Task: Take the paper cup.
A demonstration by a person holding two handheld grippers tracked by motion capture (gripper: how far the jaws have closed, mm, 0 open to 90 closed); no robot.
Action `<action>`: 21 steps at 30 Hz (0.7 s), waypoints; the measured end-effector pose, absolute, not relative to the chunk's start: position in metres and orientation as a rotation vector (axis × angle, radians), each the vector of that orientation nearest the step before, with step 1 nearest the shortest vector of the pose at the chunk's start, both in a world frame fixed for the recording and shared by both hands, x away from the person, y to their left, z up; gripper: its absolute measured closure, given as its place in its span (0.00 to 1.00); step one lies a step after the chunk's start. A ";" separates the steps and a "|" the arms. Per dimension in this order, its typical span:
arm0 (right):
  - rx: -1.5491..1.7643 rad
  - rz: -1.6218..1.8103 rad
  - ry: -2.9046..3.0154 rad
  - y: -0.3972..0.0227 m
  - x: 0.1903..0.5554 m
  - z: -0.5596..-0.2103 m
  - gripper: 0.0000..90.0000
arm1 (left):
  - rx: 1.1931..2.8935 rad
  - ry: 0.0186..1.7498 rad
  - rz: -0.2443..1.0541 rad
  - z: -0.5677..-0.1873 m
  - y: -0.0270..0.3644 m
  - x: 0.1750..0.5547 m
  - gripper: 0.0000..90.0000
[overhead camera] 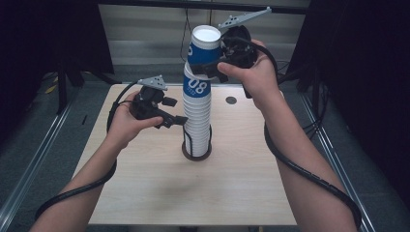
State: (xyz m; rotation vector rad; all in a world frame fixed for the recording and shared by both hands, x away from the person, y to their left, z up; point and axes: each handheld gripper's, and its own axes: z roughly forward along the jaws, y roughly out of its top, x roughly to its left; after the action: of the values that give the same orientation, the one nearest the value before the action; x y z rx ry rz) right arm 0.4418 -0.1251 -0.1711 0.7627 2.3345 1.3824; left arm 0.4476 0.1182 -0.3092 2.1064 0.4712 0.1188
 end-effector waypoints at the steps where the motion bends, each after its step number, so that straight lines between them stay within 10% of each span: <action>1: 0.763 1.382 2.334 -0.125 0.442 -0.171 0.24 | 2.106 0.471 0.119 -0.309 0.118 0.448 0.21; 21: 0.795 1.382 2.277 -0.178 0.420 -0.177 0.24 | 2.148 0.467 0.099 -0.324 0.118 0.442 0.20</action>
State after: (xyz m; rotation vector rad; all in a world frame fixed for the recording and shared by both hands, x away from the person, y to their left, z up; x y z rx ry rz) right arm 0.4203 -0.1776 -0.1774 0.7947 2.2773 1.3824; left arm 0.4421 0.1176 -0.3239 2.1483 0.4667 0.0990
